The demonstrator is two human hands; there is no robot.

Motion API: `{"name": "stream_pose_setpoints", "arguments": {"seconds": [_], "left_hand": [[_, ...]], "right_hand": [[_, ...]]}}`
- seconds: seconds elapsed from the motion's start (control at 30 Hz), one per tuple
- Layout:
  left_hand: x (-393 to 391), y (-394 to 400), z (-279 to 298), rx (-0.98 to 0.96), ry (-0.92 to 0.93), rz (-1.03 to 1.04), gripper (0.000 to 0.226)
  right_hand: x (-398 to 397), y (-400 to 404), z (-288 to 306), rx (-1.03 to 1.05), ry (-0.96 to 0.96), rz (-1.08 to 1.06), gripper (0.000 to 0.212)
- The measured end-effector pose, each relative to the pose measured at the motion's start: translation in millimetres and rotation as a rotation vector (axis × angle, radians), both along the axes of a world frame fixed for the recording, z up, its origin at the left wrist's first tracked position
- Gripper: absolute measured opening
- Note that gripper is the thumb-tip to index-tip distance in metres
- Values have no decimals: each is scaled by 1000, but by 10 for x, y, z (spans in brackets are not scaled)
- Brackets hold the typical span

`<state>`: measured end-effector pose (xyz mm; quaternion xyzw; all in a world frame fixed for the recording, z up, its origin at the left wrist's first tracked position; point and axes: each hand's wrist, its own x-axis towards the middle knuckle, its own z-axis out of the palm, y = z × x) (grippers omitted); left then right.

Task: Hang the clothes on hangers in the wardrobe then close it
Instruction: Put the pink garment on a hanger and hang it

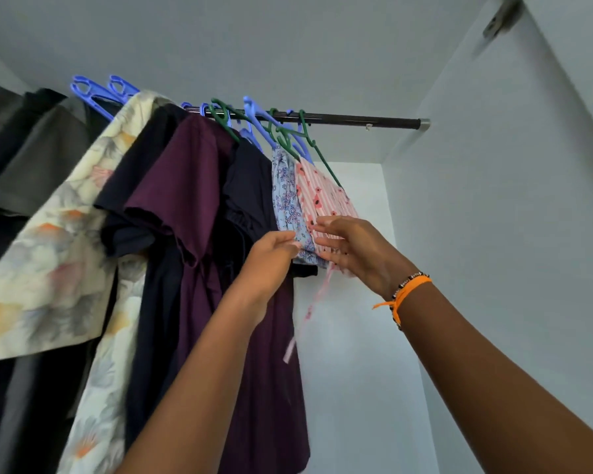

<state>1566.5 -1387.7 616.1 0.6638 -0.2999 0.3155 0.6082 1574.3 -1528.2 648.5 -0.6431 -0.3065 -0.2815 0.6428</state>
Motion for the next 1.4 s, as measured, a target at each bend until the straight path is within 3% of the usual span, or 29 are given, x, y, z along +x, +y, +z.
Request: {"name": "stream_pose_setpoints", "arguments": {"seconds": [0.23, 0.53, 0.73, 1.07, 1.4], "left_hand": [[-693, 215, -444, -91, 114, -1, 26], [-1817, 514, -1217, -211, 244, 157, 13], [-2713, 905, -1709, -271, 298, 301, 19], [-4656, 1999, -2522, -377, 354, 680, 16], [-7108, 3143, -3129, -491, 432, 1041, 15]], "right_hand": [[-745, 249, -551, 20, 29, 102, 23], [-1725, 705, -1502, 10, 143, 209, 20], [-2438, 1283, -1889, -40, 209, 389, 18], [-4067, 2648, -2606, -134, 369, 817, 19], [-6135, 4023, -3301, -350, 508, 1171, 25]]}}
